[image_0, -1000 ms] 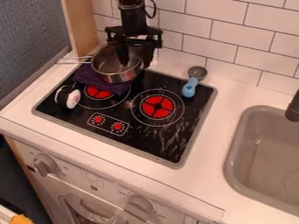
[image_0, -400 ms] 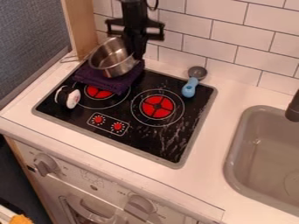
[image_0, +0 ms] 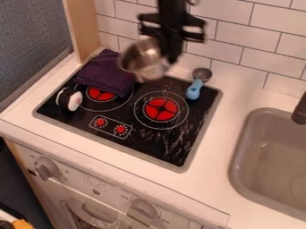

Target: The moved that the robot are the object

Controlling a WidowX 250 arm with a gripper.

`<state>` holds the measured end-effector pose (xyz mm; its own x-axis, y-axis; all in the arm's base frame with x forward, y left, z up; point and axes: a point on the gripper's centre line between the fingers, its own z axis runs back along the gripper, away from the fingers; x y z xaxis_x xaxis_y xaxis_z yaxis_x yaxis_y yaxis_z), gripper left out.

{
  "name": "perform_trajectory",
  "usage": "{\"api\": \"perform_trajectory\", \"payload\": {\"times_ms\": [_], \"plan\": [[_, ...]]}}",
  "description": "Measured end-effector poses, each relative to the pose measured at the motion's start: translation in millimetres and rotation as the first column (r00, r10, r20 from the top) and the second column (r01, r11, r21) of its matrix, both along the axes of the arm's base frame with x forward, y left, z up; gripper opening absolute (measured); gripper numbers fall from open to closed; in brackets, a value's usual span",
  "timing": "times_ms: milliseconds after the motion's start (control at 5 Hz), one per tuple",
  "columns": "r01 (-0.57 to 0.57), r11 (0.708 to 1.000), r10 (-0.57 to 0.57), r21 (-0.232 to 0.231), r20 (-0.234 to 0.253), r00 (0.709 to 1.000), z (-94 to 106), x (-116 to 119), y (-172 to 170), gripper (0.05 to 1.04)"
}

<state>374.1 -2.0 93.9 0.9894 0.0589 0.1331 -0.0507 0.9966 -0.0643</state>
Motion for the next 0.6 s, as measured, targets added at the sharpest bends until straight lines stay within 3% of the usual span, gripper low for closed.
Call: {"api": "perform_trajectory", "payload": {"times_ms": [400,600], "plan": [[0.164,0.986,-0.162,0.035,-0.045,0.986,-16.4,-46.9,-63.6,0.074],[0.176,0.983,-0.172,0.058,-0.068,0.983,-25.6,-73.1,-63.5,0.074]]}}
